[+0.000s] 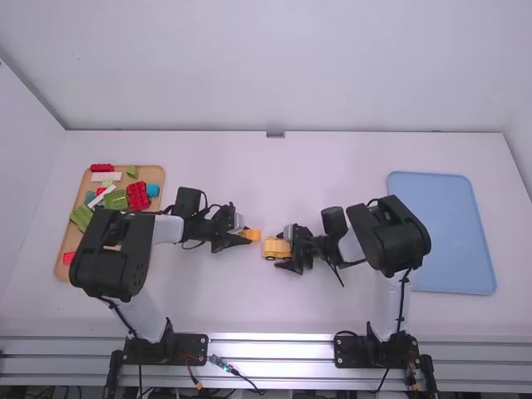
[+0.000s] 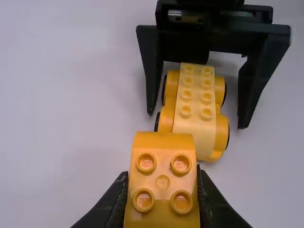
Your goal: Assemble lego blocks to make yellow taxi
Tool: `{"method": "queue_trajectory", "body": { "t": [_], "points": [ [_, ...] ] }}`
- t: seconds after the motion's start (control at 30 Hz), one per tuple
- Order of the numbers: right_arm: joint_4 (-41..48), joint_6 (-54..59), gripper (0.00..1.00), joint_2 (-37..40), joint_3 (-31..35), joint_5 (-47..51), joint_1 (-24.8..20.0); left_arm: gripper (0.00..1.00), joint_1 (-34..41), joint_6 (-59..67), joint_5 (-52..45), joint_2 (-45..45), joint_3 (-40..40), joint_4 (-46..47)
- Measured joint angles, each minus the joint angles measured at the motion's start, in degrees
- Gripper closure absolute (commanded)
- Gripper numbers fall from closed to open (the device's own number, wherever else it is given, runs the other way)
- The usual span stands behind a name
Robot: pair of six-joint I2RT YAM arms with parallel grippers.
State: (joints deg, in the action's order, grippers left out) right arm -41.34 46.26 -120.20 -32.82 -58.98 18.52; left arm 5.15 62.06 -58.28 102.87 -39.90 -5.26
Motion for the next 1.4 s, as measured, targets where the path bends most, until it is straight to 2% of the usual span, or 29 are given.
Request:
{"method": "queue_trajectory", "body": {
  "t": [0.17, 0.27, 0.37, 0.5, 0.77, 1.13, 1.4],
  "points": [
    [1.51, 0.46, 0.35, 0.00, -1.03, -0.02, -0.07, 0.98, 4.46, -0.74, 0.24, -0.31, -0.02, -0.92],
    [1.25, 0.66, 0.51, 0.00, -1.03, -0.02, -0.04, 0.98, 6.88, -0.98, 0.22, -0.31, 0.00, -1.46],
    [0.39, 0.63, 0.58, 0.00, -1.03, 0.13, -0.04, 0.98, 7.34, -2.69, 0.24, -0.31, -0.02, -2.91],
    [-0.17, 0.66, 0.61, 0.00, -1.03, 0.20, -0.04, 0.98, 7.56, -5.31, 0.15, -0.31, -0.02, -4.87],
    [-0.17, 0.63, 0.61, 0.00, -1.07, 0.15, 0.74, 0.98, 10.78, -7.04, 0.81, -0.31, 0.00, -6.21],
    [-0.07, 0.57, 0.61, 0.00, -2.10, 0.20, 0.96, 0.98, 11.19, -8.57, 3.04, -0.31, -0.02, -6.45],
    [-0.15, 0.48, 0.56, -3.19, -4.66, -1.92, 0.96, 0.98, 11.19, -10.62, 3.04, -0.31, -0.02, -8.59]
  ]
}}
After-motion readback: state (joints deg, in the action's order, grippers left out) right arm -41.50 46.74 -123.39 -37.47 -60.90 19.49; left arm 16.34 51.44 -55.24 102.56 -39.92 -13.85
